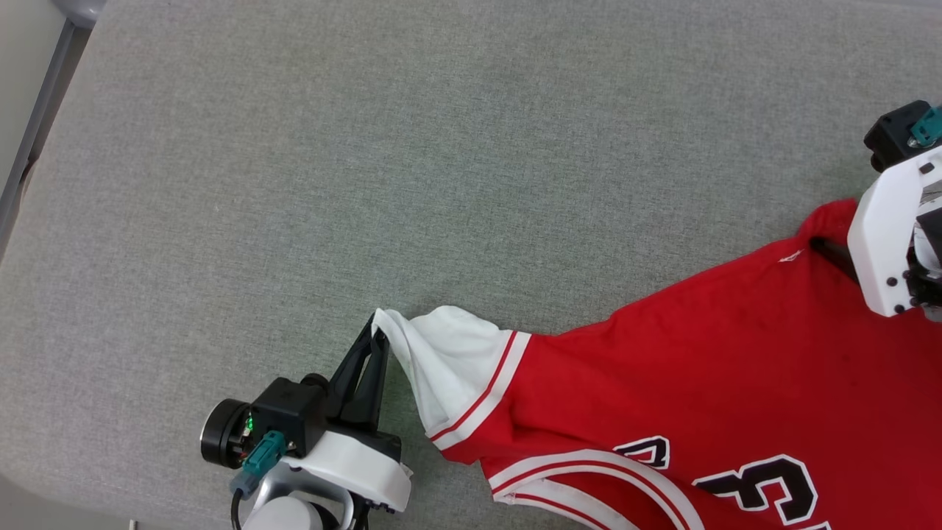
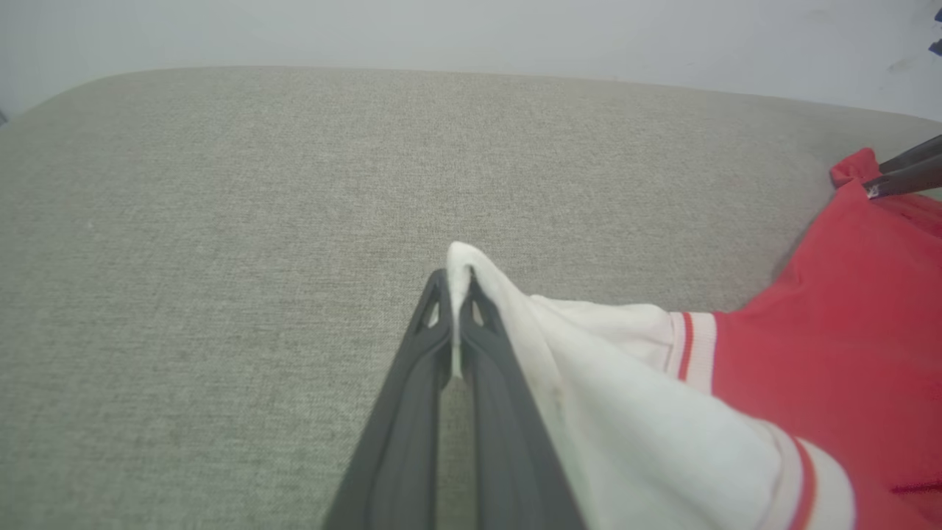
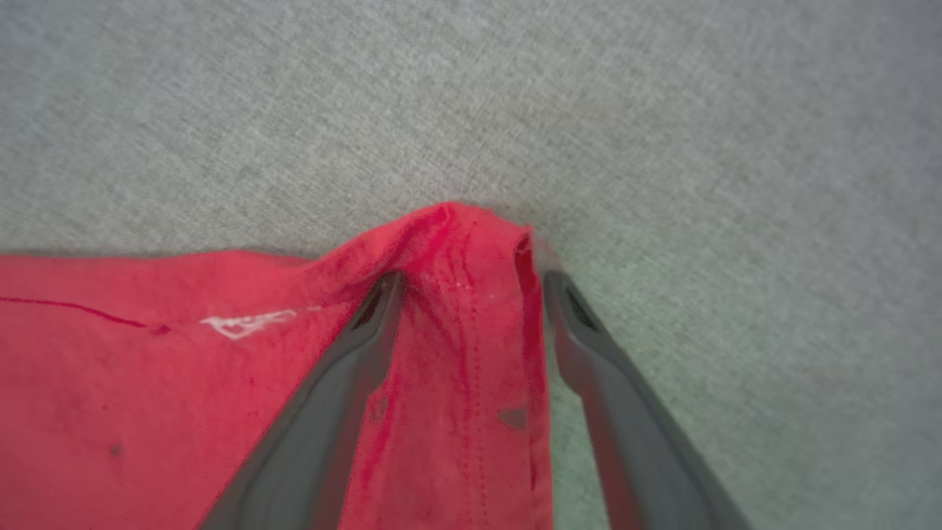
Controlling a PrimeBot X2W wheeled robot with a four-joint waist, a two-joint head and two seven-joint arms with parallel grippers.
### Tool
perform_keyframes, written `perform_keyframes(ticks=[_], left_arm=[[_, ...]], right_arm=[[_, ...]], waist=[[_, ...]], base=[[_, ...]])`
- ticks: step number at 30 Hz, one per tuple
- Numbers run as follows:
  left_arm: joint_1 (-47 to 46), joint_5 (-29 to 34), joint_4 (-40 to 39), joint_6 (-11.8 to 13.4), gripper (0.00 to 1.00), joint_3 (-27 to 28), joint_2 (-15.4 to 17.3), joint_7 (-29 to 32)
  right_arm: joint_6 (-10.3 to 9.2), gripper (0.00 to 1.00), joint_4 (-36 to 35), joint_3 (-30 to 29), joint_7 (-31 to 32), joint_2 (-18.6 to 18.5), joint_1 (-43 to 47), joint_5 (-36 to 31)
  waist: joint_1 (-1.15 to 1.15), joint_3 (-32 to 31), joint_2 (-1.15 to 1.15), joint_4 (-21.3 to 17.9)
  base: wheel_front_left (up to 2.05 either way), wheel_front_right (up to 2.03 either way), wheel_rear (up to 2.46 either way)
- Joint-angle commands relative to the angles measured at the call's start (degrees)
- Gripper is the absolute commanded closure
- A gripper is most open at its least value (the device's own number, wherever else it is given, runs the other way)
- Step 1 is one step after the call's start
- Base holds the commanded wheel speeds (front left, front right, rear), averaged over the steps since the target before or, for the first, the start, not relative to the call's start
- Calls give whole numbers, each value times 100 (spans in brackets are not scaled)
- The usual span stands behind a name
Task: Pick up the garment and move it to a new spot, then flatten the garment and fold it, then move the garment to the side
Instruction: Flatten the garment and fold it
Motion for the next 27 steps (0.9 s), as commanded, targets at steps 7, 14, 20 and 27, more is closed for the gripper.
perform_keyframes(ticks=[7,14,20,27], left_arm=[[-62,-7,129,3,100,44,-9,-58],[61,3,130,46,100,150,144,-73],[-114,46,-90,28,100,307,431,-48],[-779,120,-480,-65,100,578,815,154]], right_arm=[[-5,100,542,611,-694,55,-52,373],[-5,100,330,804,-1786,-51,-383,643],[-5,100,-17,908,-2574,-252,-280,829],[-5,100,-508,592,-3109,-353,-210,785]], waist=[[0,-77,0,-68],[0,-578,0,-305],[0,-1084,0,-579],[0,-1455,0,-889]], base=[[0,0,0],[0,0,0],[0,0,0],[0,0,0]])
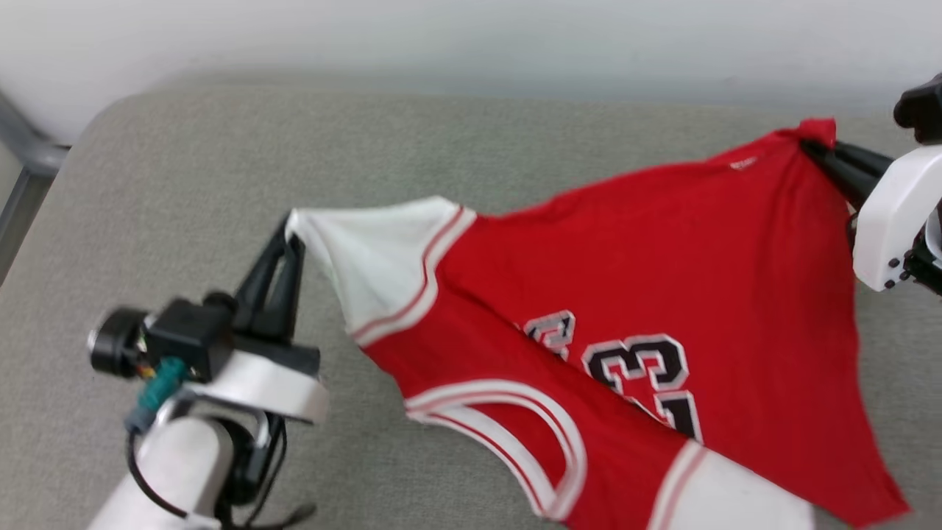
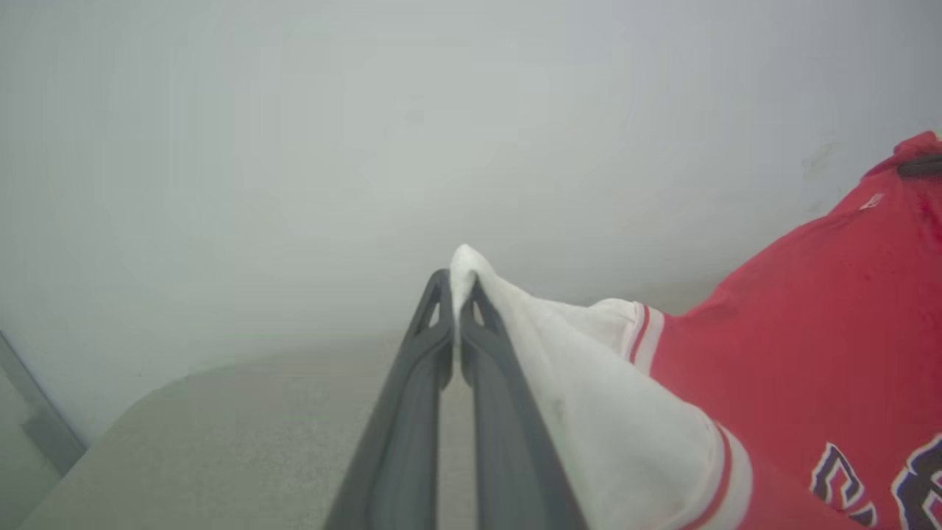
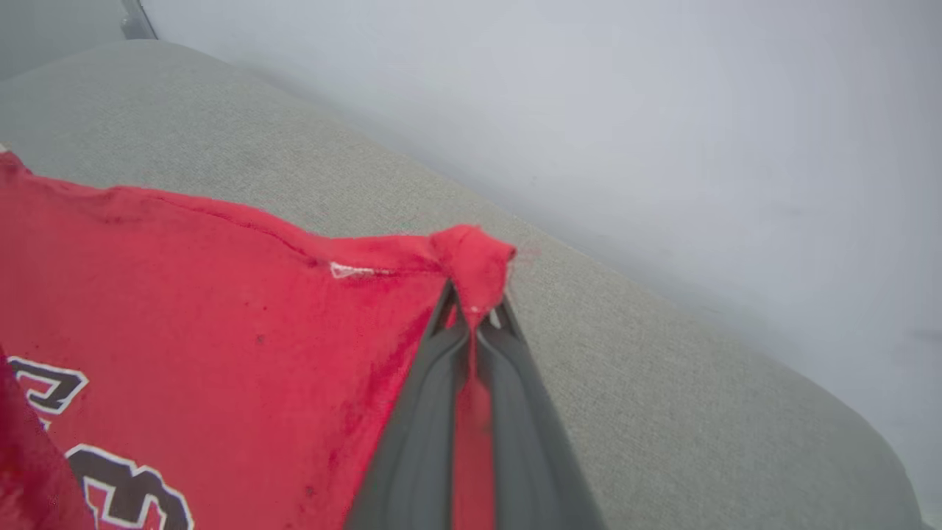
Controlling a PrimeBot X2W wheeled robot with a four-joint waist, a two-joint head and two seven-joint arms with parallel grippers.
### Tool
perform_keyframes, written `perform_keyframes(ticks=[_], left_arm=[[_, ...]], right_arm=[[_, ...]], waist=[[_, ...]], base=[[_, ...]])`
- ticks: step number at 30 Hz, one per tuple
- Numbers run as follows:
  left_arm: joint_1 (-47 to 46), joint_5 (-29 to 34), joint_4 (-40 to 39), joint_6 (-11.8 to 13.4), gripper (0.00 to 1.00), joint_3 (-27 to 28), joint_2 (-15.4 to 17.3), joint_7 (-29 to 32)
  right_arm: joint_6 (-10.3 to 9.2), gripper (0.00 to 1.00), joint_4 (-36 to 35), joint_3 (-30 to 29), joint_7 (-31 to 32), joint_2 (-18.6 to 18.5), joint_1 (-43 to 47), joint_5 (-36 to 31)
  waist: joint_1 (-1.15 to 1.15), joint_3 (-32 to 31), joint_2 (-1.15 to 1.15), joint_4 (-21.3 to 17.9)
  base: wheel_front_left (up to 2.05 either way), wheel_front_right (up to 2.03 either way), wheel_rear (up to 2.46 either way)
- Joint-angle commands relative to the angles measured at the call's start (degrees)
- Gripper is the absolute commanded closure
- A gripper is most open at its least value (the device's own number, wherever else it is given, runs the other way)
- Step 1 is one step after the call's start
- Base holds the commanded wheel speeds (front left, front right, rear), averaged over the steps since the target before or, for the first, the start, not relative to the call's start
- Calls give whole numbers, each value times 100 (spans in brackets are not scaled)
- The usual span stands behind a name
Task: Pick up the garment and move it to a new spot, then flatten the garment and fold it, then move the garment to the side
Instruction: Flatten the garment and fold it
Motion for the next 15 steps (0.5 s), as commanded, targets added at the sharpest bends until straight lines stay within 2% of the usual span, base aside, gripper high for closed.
perform_keyframes(ticks=[1,8,15], left_arm=[[-266,39,-97,-48,100,70,91,70],[-1447,93,-350,-264,100,247,369,424],[-2762,236,-288,-517,100,225,428,713]], right_arm=[[-9,100,-127,-133,-108,19,65,-42],[-8,100,-603,-863,-276,197,-29,-238],[-8,100,-836,-1396,-178,389,-393,-546]], waist=[[0,-189,0,-204],[0,-224,0,-425],[0,52,0,-544]], base=[[0,0,0],[0,0,0],[0,0,0]])
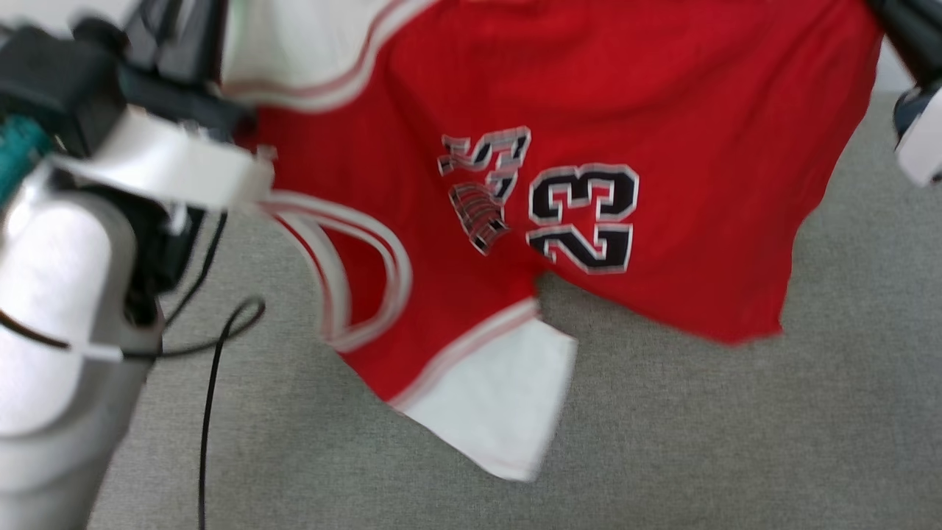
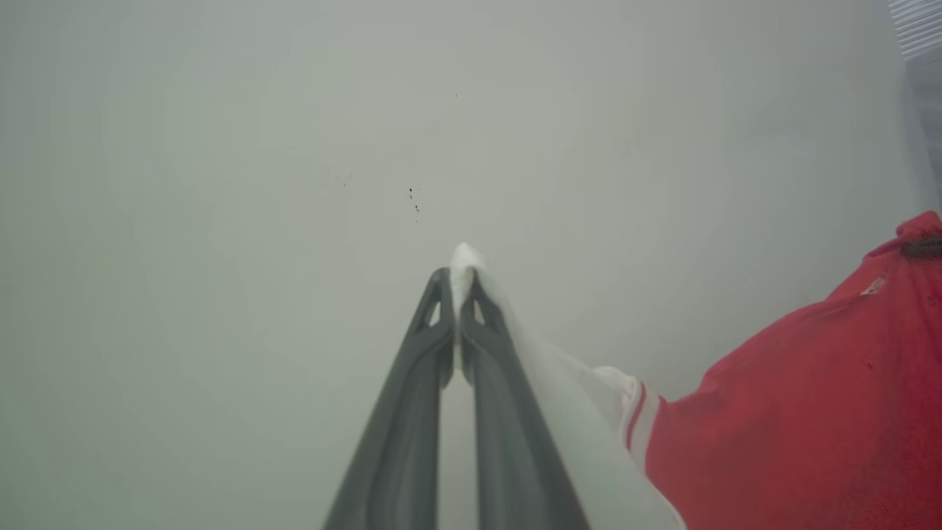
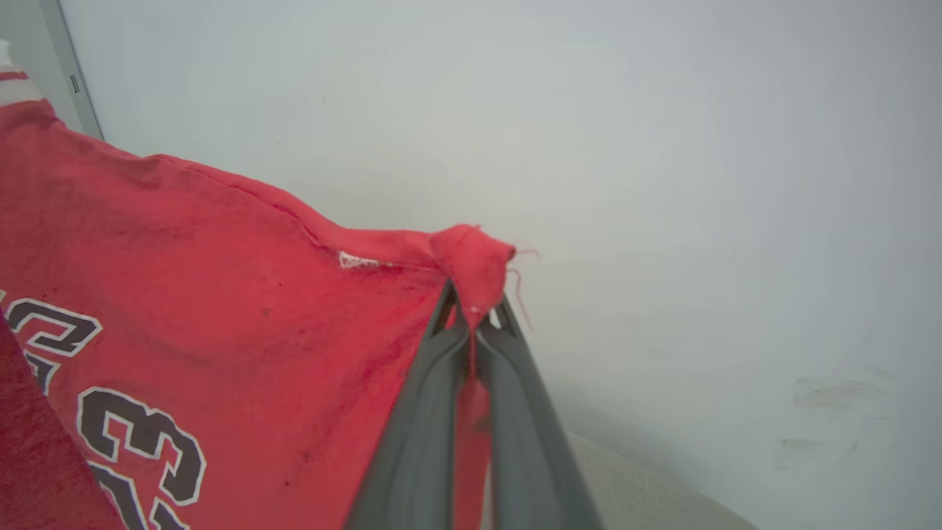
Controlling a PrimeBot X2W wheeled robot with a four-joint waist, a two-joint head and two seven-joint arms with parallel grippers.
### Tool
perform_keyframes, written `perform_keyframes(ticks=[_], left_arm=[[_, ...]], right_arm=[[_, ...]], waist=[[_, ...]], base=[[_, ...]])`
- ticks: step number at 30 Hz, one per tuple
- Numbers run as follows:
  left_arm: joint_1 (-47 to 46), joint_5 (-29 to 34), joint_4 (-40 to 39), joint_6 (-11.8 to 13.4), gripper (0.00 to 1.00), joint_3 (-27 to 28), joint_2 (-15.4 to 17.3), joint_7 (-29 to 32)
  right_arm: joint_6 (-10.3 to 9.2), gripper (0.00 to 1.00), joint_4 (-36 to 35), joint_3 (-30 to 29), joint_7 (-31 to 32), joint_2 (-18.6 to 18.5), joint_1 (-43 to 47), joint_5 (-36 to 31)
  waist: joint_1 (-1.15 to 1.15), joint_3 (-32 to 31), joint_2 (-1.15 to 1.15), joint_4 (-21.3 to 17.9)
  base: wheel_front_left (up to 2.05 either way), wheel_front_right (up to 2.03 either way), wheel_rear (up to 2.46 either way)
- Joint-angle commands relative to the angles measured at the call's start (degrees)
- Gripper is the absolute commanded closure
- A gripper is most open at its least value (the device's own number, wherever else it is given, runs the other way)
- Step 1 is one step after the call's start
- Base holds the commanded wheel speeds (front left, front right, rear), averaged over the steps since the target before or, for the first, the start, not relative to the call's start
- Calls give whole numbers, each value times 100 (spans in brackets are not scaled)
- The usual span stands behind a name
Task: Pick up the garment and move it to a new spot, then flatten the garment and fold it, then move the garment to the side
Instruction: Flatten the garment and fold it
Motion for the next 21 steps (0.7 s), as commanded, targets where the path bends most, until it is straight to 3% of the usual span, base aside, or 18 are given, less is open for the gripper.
perform_keyframes(ticks=[1,9,21], left_arm=[[-219,40,47,-45,100,12,-20,30],[-2032,18,860,-435,100,0,-118,242],[-4911,193,2689,-876,100,-124,-235,105]], right_arm=[[-9,100,-13,-69,28,53,-156,-65],[-9,100,272,-422,250,458,-1387,-469],[-8,100,1642,-330,149,875,-3950,-1226]], waist=[[0,140,0,-48],[0,826,0,-140],[0,1753,0,-171]], base=[[0,0,0],[0,0,0],[0,0,0]])
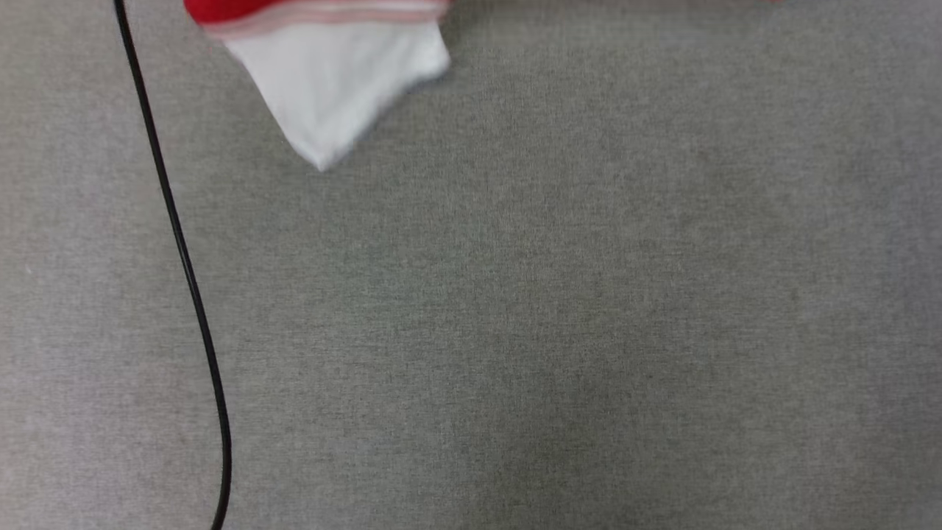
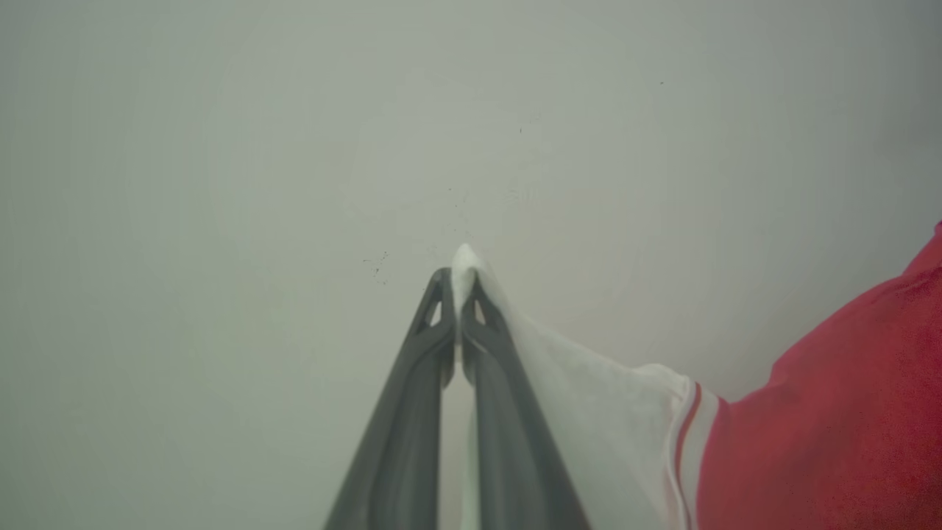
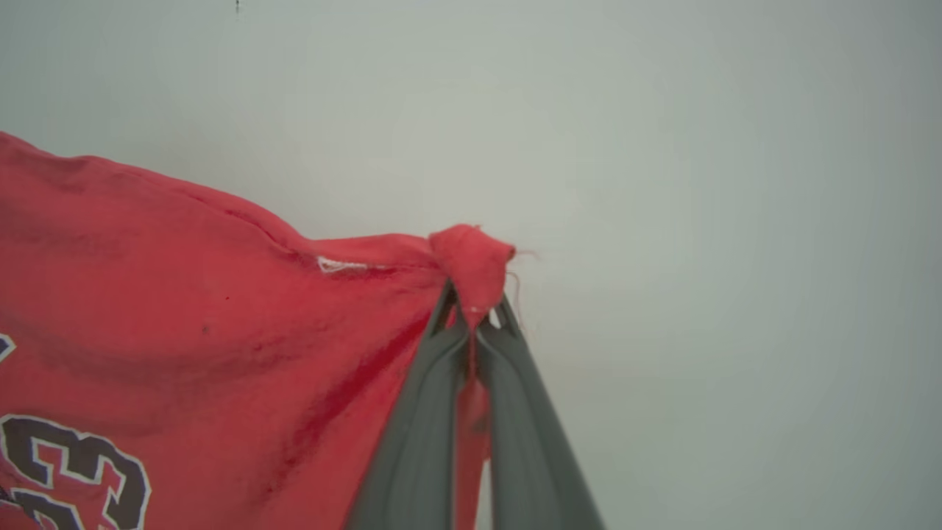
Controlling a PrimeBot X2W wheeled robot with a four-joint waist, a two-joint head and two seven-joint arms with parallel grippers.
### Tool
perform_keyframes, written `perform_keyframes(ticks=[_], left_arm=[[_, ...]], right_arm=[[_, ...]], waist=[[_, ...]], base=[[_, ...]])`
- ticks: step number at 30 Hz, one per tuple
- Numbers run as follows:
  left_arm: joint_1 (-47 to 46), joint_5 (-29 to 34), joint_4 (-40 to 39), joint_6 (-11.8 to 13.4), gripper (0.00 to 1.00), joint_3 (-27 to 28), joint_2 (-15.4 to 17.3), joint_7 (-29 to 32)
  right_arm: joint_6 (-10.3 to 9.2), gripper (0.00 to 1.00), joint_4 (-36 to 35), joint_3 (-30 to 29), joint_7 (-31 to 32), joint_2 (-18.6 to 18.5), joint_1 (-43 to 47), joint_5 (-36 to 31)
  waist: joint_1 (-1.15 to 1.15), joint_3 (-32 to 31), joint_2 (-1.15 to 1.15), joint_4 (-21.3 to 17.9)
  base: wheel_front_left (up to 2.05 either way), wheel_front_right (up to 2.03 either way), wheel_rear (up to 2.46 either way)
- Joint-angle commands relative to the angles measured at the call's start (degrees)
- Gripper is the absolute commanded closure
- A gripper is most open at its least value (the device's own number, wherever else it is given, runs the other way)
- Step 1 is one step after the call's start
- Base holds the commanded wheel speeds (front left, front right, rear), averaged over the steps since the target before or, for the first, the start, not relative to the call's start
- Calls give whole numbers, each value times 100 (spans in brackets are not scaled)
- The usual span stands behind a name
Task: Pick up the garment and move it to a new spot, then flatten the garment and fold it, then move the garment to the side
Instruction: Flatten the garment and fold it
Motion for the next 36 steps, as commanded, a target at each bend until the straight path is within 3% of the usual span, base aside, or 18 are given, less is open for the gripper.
perform_keyframes(ticks=[1,9,17,27,36], left_arm=[[-261,68,161,-44,100,-53,-29,-61],[-1443,208,1271,-140,100,-384,-130,-484],[-1302,17,1988,-166,100,-704,-196,-843],[75,-307,2028,-173,100,-815,-116,-1075],[2247,-442,919,162,100,-419,-42,-1082]], right_arm=[[-9,100,127,28,-48,45,-251,-71],[-9,100,950,322,-388,211,-1386,-104],[-9,100,1601,850,-806,275,-1270,231],[-8,100,1691,1874,-1365,307,-85,919],[-8,100,1458,2565,-1710,40,1243,1560]], waist=[[-1,162,0,-7],[-1,396,0,-15],[-1,617,0,21],[-1,541,0,43],[-1,102,0,120]], base=[[0,0,0],[0,0,0],[0,0,0],[0,0,0],[0,0,0]])
